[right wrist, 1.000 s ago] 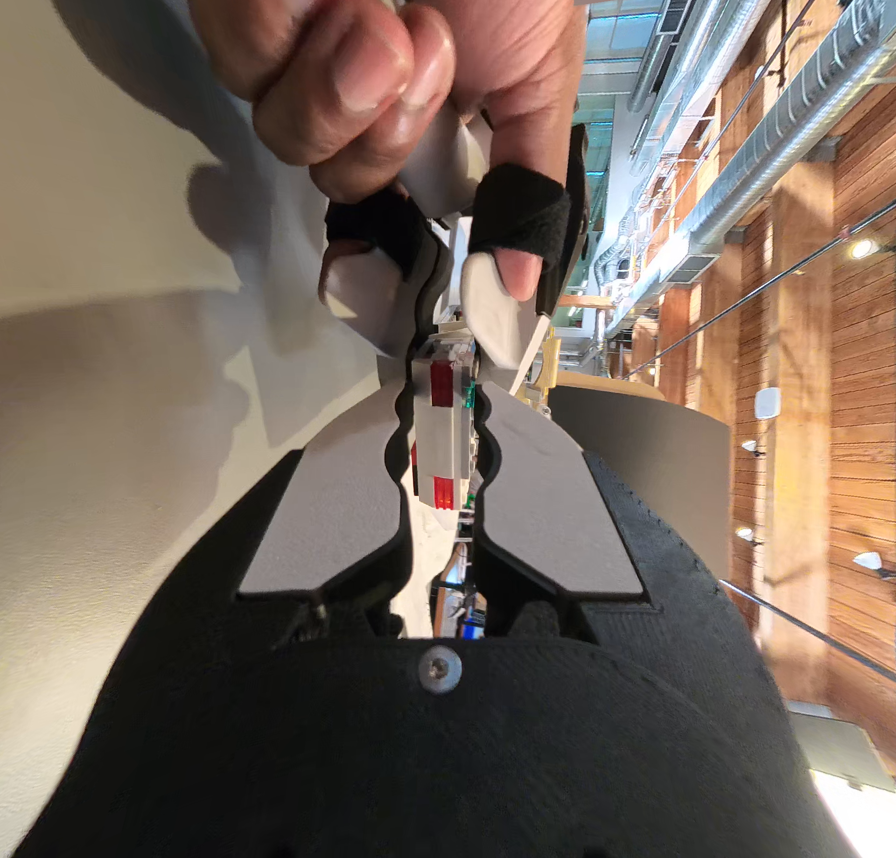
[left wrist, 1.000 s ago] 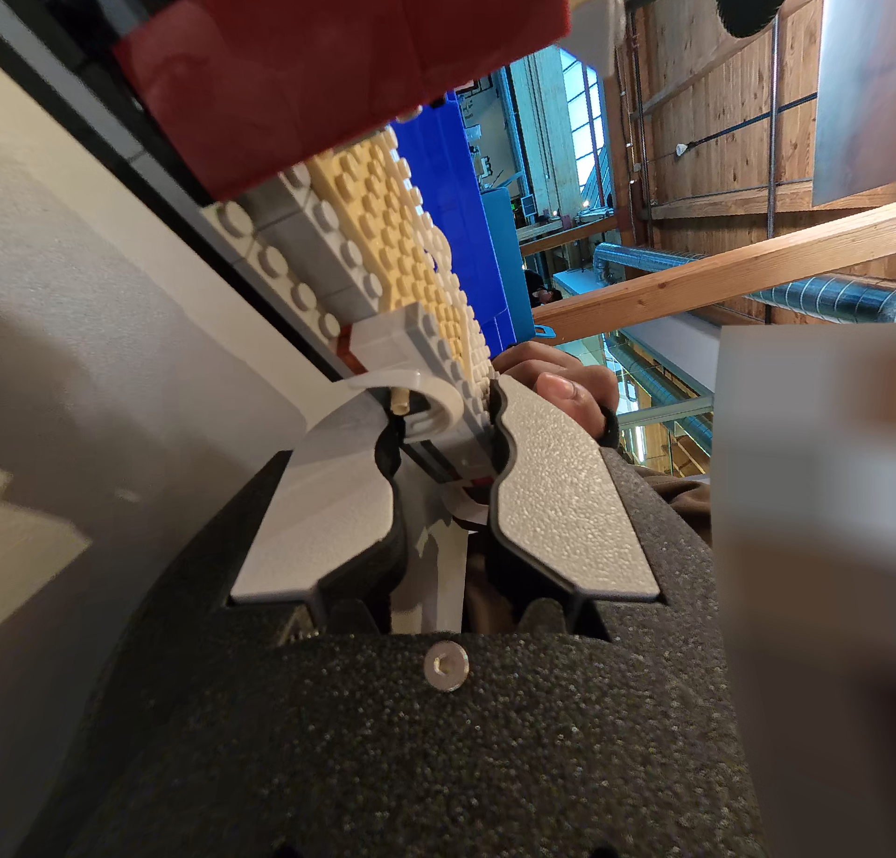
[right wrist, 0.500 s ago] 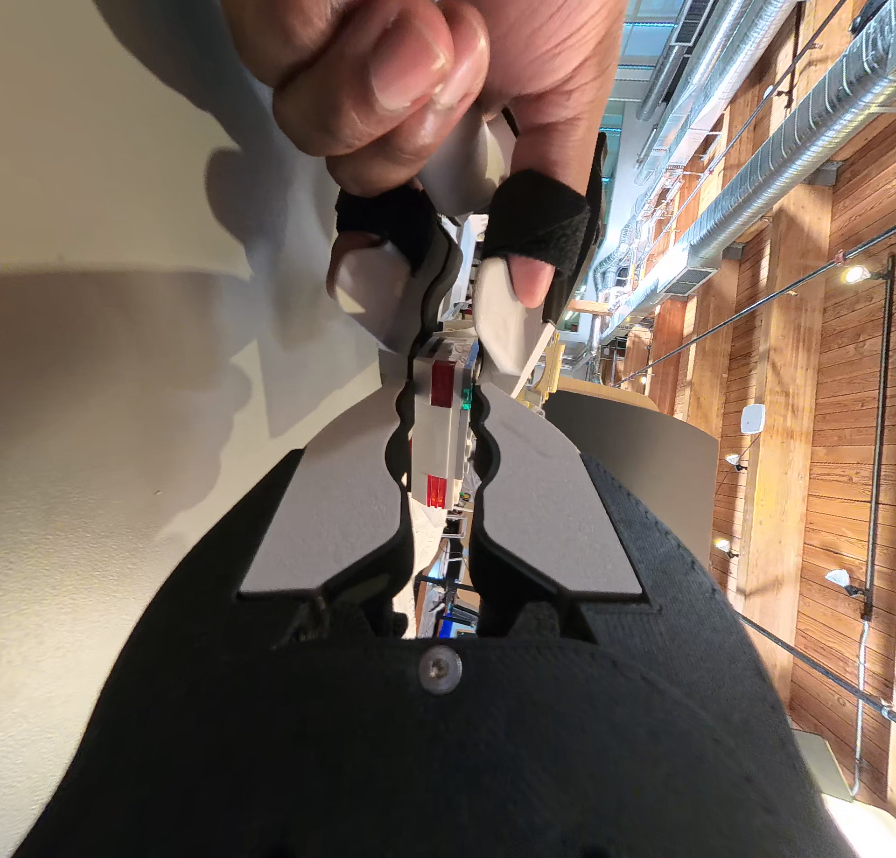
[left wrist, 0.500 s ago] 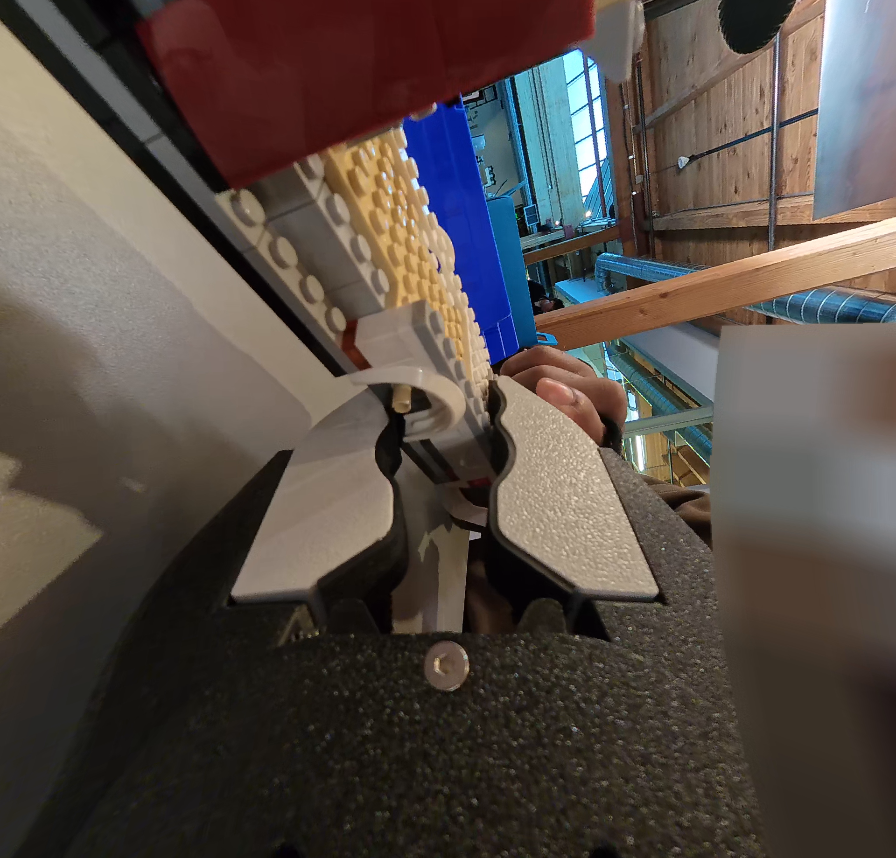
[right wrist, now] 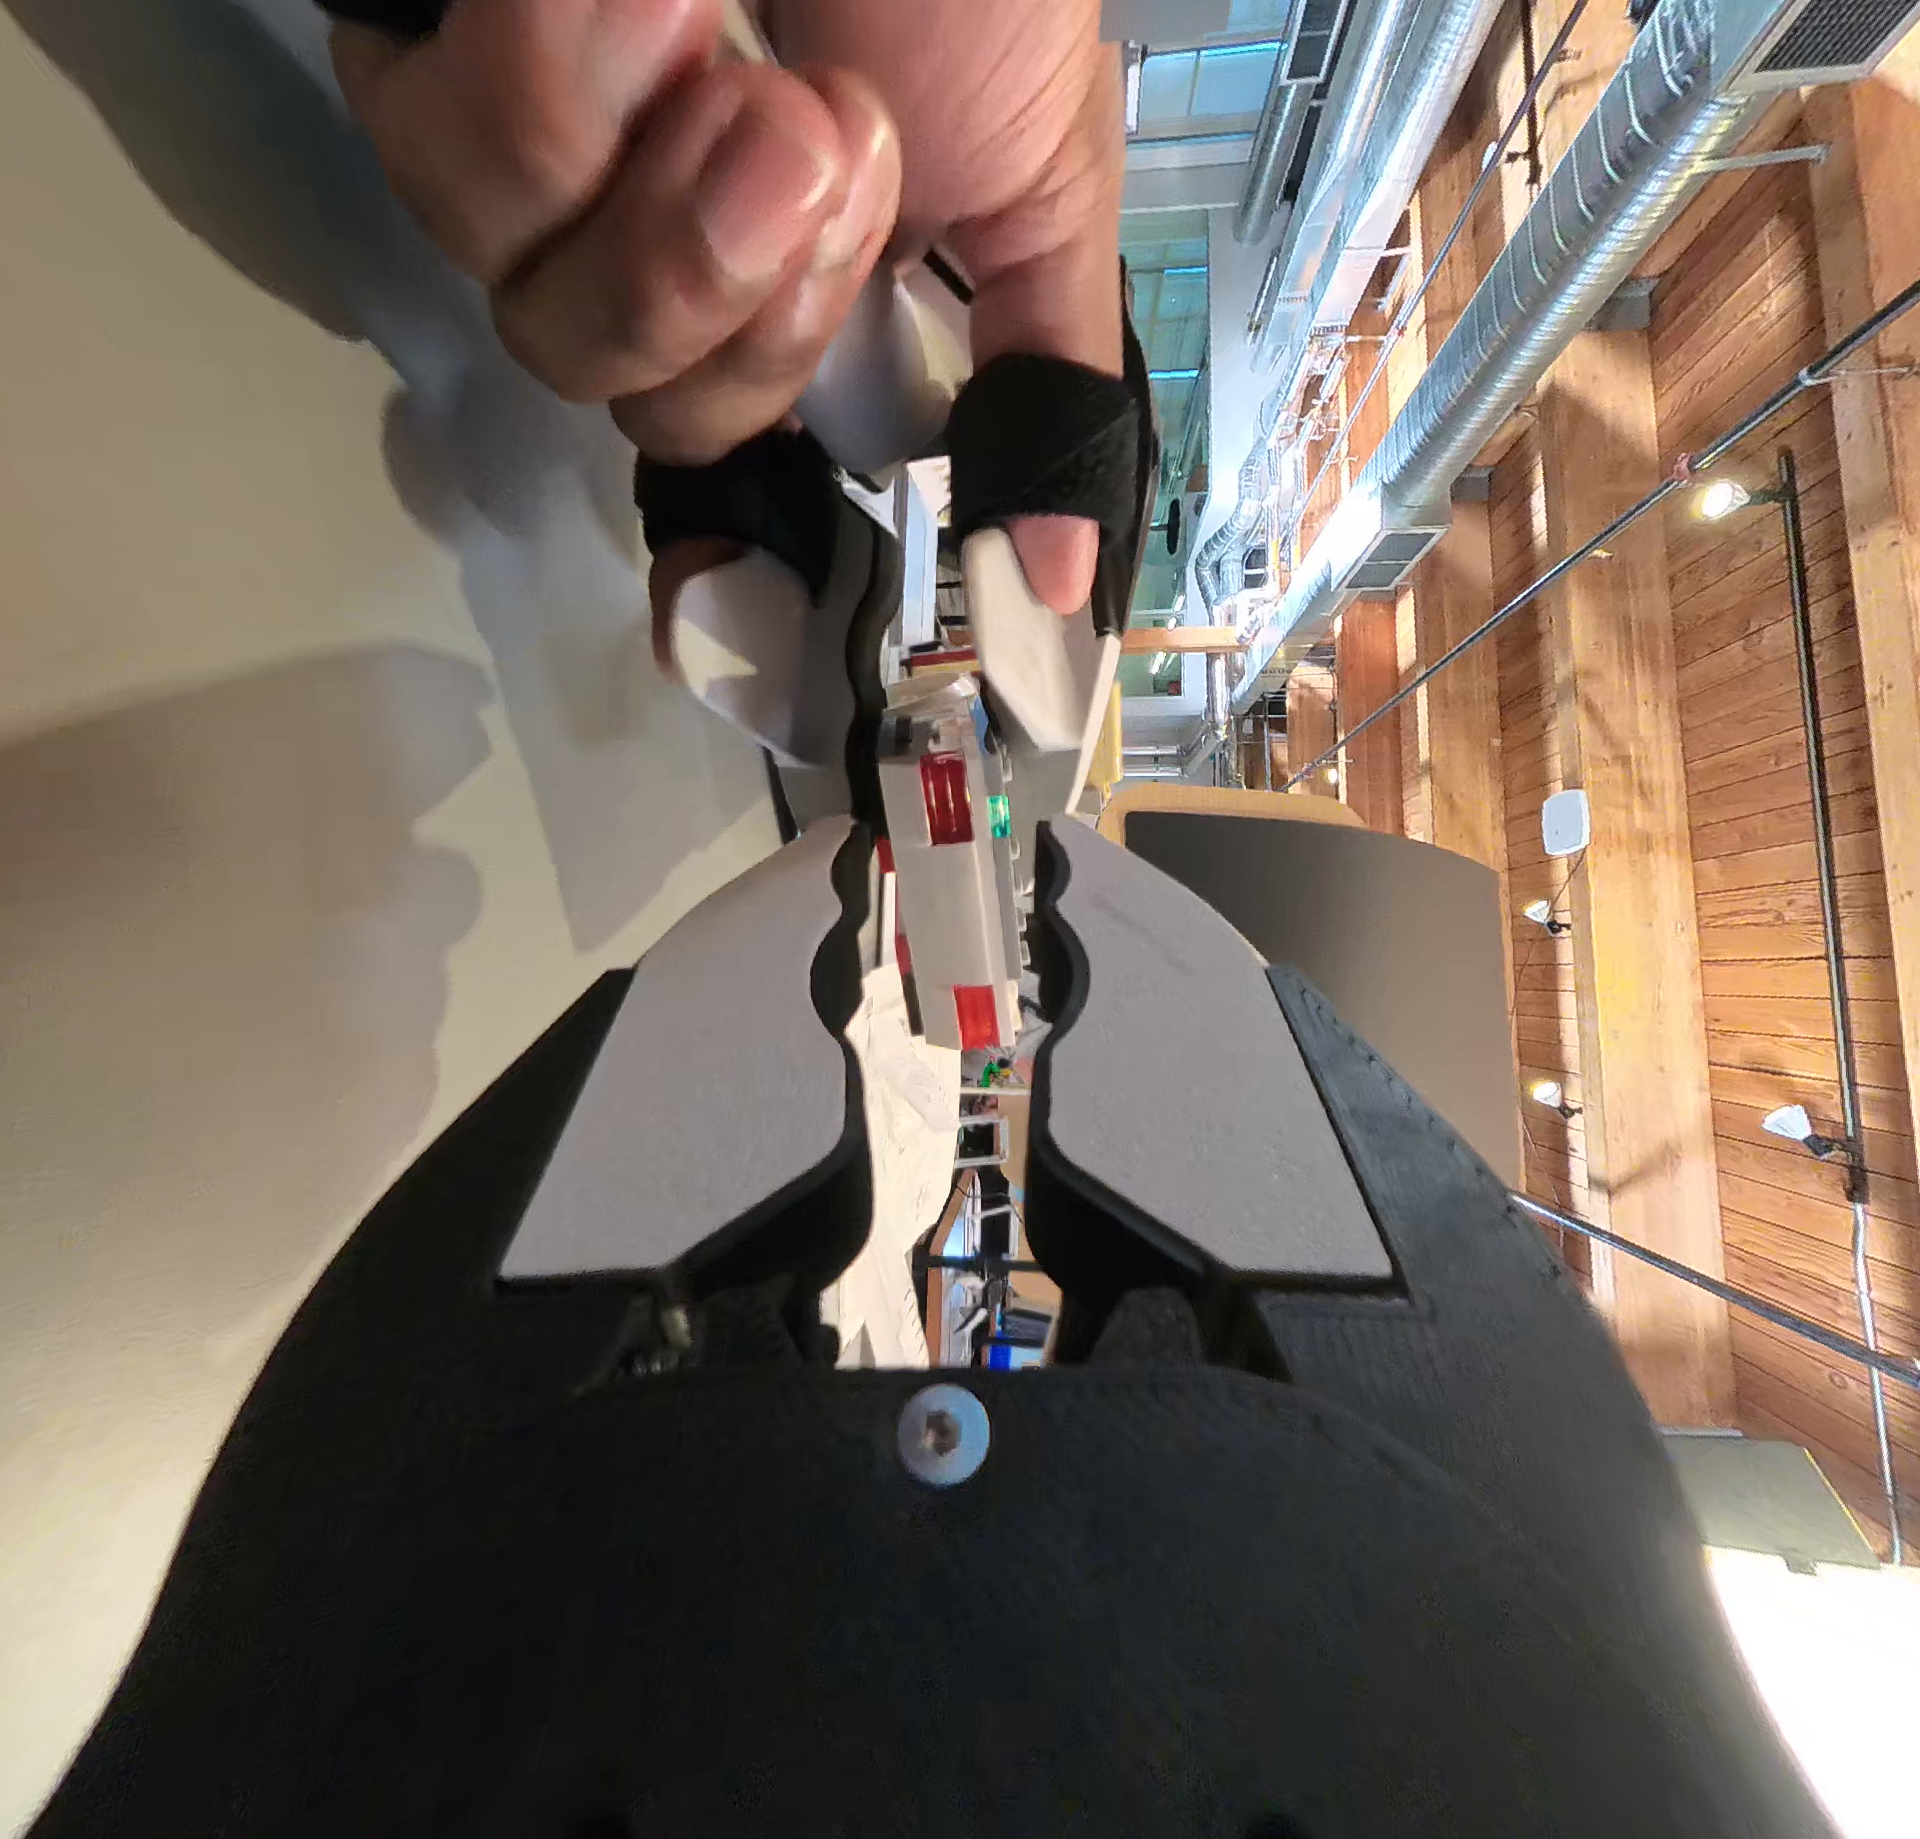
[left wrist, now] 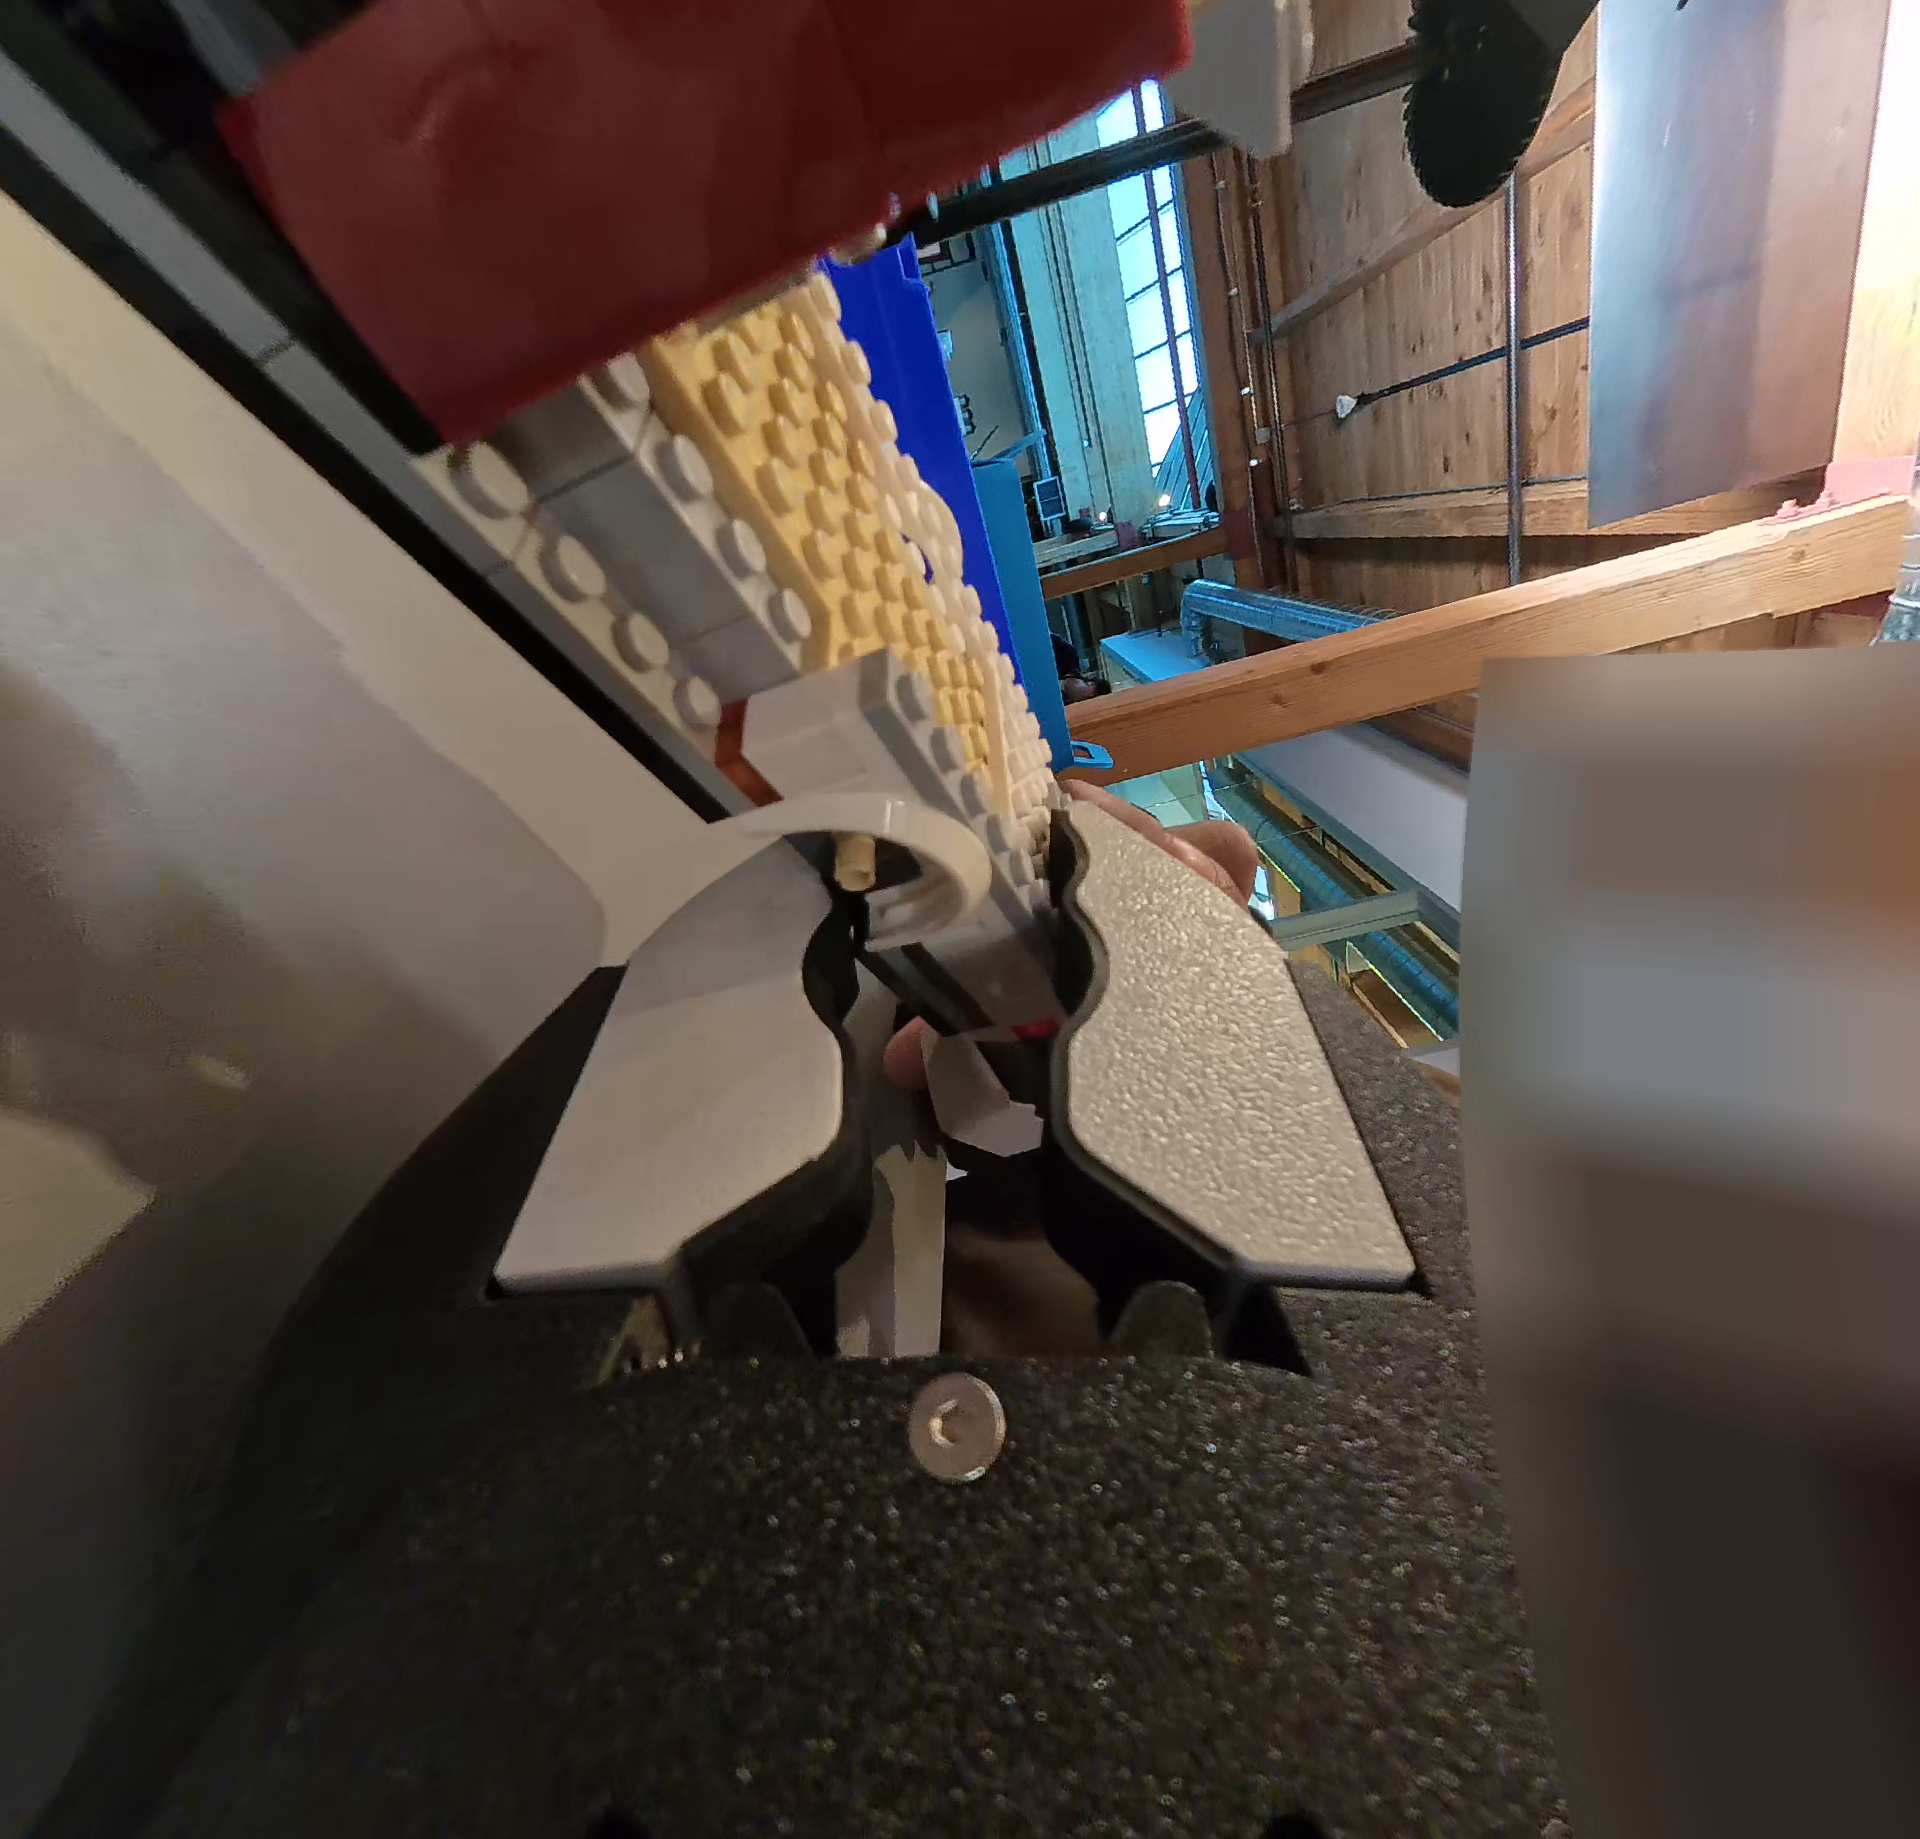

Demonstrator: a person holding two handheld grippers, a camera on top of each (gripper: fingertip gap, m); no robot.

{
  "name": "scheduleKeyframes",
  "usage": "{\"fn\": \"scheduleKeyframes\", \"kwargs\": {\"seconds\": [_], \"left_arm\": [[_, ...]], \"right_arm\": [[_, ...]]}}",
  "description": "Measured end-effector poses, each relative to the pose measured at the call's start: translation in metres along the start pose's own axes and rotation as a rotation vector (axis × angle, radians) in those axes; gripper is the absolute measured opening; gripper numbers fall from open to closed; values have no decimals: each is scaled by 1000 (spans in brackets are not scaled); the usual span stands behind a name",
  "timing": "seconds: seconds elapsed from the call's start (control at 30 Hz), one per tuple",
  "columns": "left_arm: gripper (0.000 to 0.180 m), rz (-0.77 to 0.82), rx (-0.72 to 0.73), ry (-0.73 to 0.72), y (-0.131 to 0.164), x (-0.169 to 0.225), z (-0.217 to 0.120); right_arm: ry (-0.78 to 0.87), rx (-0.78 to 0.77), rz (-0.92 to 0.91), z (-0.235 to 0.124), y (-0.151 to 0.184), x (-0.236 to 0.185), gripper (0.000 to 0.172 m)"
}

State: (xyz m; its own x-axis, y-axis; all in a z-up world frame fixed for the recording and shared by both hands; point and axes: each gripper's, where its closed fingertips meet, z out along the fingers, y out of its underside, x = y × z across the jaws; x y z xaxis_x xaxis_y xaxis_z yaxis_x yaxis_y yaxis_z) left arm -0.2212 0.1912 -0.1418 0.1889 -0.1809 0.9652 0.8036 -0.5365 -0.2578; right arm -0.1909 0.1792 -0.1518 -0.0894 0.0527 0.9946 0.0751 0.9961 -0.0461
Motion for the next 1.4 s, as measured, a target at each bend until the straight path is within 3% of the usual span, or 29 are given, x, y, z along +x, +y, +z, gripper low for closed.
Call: {"fn": "scheduleKeyframes", "kwargs": {"seconds": [0.83,1.2,1.4], "left_arm": [[35,220,-66,-125,7,-5,5],[35,174,-75,-61,11,-2,8],[35,128,-79,-43,12,-5,9]], "right_arm": [[-25,25,0,13,-19,4,11],[-75,-13,-11,19,-25,9,15],[-104,-78,108,-5,-8,18,20]]}}
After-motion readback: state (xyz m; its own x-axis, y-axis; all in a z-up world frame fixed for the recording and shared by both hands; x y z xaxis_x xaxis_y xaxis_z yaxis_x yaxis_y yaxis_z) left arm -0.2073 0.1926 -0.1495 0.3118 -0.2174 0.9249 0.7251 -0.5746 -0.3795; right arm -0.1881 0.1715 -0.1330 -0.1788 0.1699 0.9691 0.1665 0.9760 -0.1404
